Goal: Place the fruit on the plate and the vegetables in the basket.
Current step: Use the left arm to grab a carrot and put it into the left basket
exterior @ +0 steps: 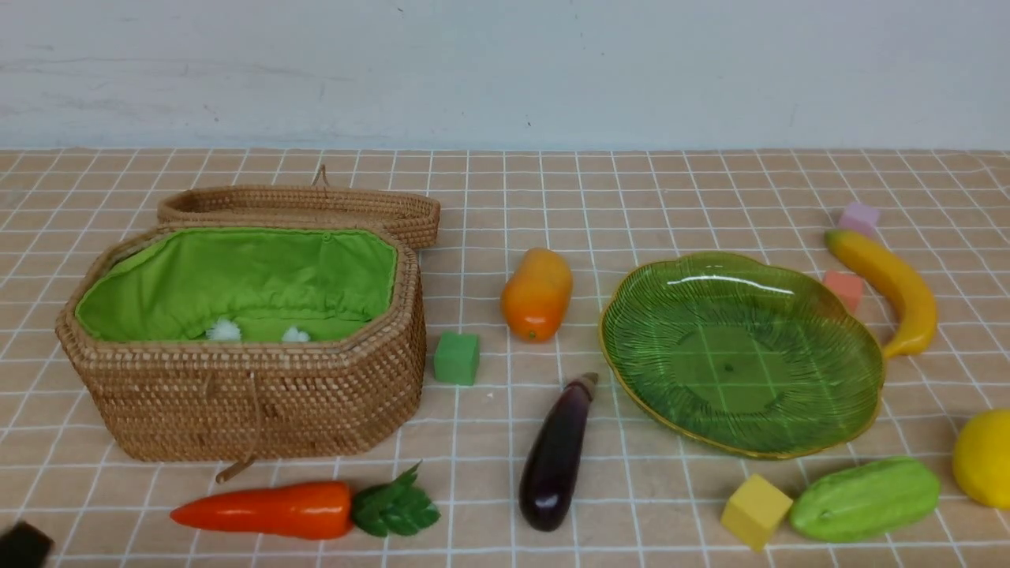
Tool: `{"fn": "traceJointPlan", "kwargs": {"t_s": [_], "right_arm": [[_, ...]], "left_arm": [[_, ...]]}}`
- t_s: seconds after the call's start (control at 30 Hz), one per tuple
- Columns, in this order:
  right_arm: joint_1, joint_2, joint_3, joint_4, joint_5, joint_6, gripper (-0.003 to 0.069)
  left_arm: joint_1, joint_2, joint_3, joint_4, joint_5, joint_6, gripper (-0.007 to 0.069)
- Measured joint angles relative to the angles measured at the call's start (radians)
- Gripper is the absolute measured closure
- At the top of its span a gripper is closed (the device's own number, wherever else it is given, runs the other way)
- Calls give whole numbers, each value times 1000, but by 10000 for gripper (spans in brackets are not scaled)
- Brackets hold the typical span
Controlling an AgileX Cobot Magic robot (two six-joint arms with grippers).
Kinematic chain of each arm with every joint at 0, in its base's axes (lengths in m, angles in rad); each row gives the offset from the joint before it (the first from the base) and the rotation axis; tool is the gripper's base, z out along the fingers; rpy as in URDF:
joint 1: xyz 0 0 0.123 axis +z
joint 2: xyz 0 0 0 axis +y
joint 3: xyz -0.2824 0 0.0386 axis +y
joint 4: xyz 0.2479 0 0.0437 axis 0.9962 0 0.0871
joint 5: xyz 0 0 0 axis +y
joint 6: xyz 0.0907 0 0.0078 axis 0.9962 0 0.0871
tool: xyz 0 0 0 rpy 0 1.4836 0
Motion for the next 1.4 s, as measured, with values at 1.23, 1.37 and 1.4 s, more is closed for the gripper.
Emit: {"fn": "traceJointPlan", "kwargs": {"t_s": [1.23, 1.37, 1.4], "right_arm": [[40, 3, -87, 469, -125, 229, 455], [137, 76, -311, 461, 151, 44, 496], [168, 114, -394, 456, 239, -25, 505]], "left_arm": [[-152, 842, -696, -68, 859, 817, 638], [-234, 950, -723, -43, 851, 950, 638], [-254, 986, -730, -32, 845, 996, 638]]}}
